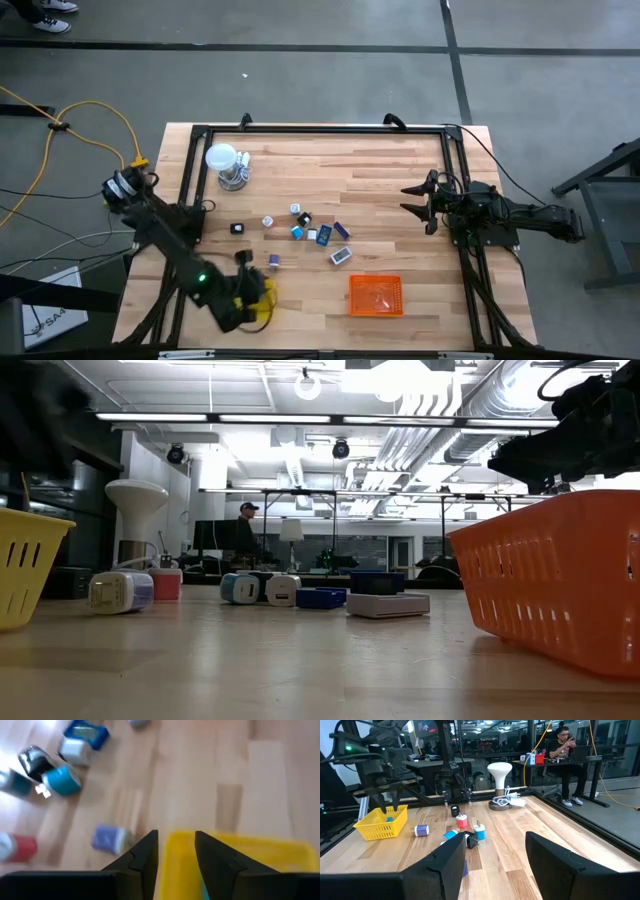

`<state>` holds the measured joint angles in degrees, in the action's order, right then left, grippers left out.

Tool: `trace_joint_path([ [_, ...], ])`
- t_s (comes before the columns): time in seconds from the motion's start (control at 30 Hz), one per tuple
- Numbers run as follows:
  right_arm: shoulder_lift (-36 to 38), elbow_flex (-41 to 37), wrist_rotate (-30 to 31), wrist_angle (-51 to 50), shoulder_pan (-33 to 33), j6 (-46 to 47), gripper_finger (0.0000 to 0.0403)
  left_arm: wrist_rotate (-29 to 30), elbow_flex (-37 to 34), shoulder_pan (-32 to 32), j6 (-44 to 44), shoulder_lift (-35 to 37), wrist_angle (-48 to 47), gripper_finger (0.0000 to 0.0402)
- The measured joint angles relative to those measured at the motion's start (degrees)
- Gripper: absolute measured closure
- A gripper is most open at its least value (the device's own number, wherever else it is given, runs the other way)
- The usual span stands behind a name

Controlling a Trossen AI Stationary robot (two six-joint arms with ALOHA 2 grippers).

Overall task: Pick & Place Office items
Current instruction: Put the dark blue digital clock into the yellow bin

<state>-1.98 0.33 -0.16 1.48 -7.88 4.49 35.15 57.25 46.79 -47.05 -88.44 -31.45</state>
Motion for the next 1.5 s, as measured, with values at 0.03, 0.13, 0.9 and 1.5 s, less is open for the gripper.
trace_joint_path([
  [0.03,0.0,-0.01,0.0,0.0,-0.02,0.0,0.0208,-0.48,0.0,-1.82,1.8,0.02,1.44,0.028],
  [0.13,0.0,0.0,0.0,0.0,-0.02,0.0,0.0208,-3.31,0.0,-7.22,6.89,0.02,5.84,0.0279],
  [0.9,0.0,0.0,0.0,0.0,-0.01,0.0,0.0208,-33.71,0.02,-34.89,56.41,0.01,21.86,0.0279],
  [1.5,0.0,0.0,-0.01,0.0,-0.02,0.0,0.0208,-48.48,0.02,-48.44,69.28,0.0,19.99,0.028],
])
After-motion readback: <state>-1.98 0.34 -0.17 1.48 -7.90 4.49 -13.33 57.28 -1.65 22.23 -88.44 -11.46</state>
